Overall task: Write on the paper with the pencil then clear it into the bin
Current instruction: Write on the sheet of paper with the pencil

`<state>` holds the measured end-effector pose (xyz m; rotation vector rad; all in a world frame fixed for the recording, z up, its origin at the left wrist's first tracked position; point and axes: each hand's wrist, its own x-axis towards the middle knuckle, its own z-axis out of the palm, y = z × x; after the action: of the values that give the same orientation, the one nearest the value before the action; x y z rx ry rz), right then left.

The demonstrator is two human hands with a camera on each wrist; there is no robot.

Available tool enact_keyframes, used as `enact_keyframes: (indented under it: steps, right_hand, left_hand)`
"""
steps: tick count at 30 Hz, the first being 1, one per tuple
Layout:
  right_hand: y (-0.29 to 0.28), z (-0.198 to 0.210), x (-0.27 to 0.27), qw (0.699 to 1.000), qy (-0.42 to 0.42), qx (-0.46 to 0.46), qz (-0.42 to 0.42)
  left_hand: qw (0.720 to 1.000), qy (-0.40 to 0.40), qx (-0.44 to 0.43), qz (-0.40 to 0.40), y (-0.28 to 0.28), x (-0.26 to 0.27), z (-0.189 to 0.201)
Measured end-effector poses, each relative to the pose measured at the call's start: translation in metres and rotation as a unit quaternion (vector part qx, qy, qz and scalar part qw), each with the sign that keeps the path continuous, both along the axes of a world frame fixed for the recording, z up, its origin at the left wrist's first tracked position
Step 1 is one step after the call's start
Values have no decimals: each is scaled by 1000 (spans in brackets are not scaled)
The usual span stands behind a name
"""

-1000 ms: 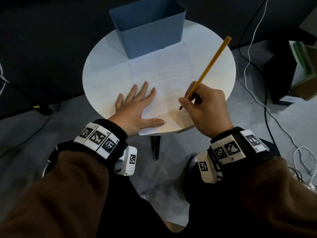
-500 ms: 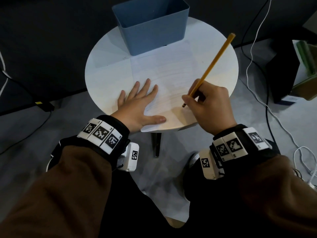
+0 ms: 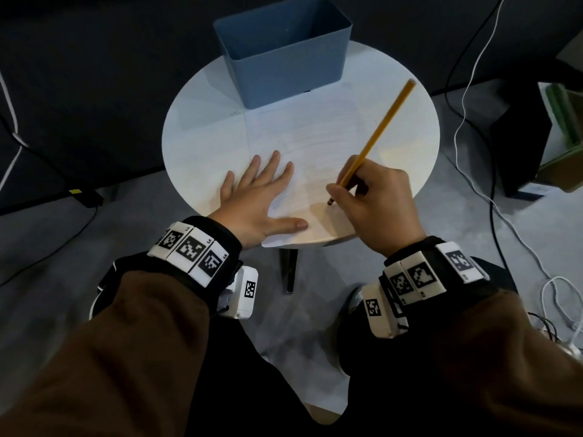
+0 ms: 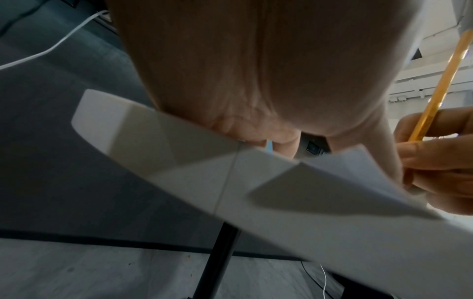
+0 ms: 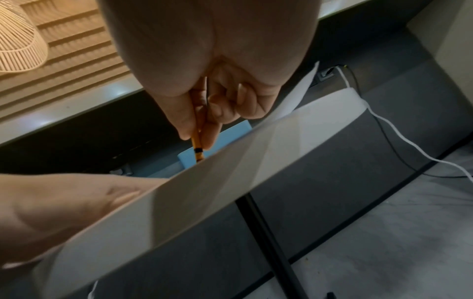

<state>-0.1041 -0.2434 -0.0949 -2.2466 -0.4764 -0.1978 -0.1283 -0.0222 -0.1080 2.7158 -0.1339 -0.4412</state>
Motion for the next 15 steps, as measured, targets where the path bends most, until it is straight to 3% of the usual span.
enact_keyframes:
  steps: [9,15]
  right_hand:
    - [-19,0,7,999,6,-20,-49]
    - [-3,2,3,1000,9,-29,2]
  left_hand:
    - [1000,2,-3,4,0,0,1]
    - [1000,3,-1,-2,0,1,1]
